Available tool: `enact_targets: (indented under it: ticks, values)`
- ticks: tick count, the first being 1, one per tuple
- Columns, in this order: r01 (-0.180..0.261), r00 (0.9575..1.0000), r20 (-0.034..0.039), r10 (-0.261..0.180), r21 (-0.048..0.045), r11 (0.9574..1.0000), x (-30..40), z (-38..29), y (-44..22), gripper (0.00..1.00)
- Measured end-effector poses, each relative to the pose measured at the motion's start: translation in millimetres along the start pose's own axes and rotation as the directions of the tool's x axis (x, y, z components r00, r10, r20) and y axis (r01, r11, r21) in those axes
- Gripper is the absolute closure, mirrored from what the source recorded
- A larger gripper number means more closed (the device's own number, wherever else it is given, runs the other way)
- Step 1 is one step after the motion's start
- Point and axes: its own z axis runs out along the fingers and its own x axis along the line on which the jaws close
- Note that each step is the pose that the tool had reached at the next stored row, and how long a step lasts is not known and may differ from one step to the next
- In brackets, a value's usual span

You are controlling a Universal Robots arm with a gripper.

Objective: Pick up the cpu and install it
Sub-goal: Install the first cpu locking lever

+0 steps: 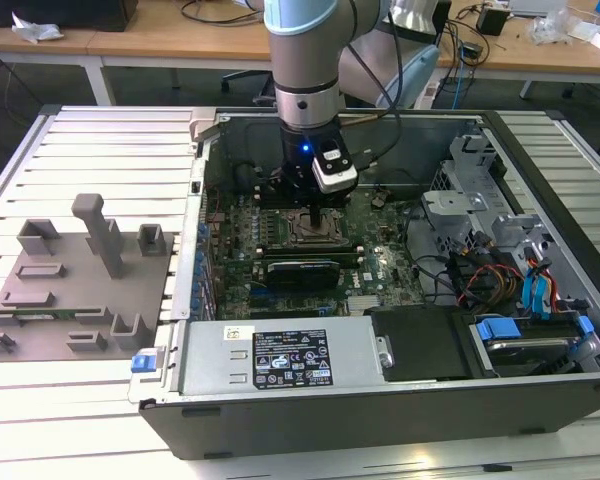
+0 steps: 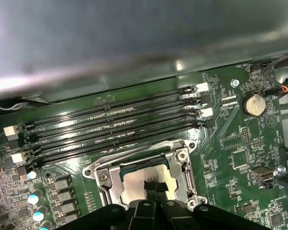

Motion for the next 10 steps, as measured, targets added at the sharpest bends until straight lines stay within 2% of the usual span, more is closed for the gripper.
enact_targets:
  ticks: [4, 10]
  values:
    - [0.000, 1.0000, 0.0001, 0.000, -0.0002, 1.0000, -0.3, -1.6, -0.1, 0.89]
    - [0.000, 1.0000, 0.0002, 0.000, 0.0003, 1.0000, -2.5, -16.2, -1.1, 0.89]
